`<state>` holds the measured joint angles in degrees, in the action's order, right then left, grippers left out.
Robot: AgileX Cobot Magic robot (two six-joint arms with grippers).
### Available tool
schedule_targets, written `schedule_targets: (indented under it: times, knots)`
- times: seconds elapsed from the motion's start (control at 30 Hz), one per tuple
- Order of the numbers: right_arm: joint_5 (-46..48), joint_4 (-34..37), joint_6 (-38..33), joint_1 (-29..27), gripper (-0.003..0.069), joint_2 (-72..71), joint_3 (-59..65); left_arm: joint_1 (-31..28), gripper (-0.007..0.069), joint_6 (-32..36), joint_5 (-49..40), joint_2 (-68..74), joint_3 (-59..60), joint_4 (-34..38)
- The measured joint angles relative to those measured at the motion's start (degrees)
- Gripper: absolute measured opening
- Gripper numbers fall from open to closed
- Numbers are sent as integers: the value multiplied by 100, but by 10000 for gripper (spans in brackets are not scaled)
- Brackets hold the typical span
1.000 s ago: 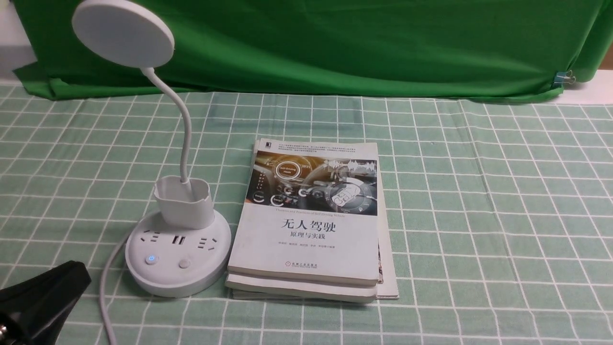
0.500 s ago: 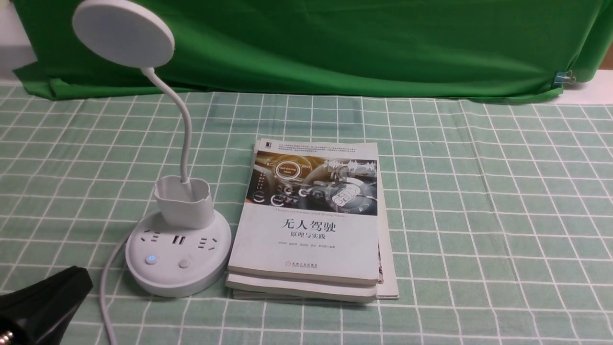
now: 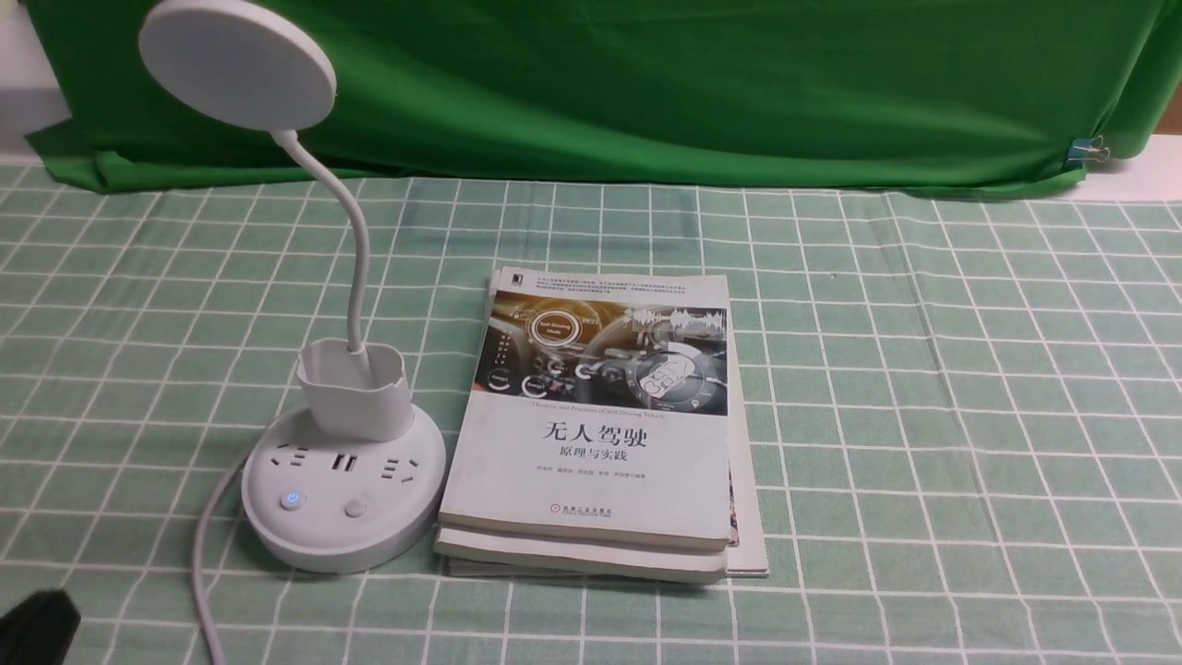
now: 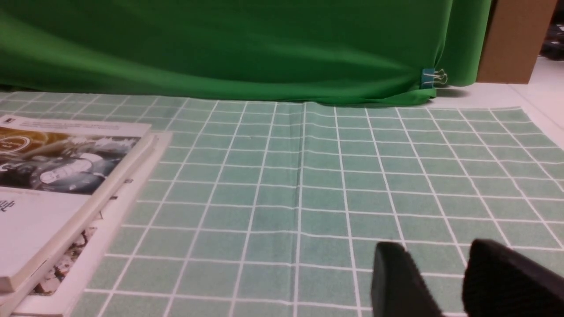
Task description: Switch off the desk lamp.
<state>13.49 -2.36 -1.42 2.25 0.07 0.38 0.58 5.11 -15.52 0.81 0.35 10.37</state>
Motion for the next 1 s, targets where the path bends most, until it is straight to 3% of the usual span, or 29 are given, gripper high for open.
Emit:
schedule_targets:
  times: [1.0]
  knots:
    - [1,0,0,0,242,0,0,-15,1,-60,-112,-87,1,-28]
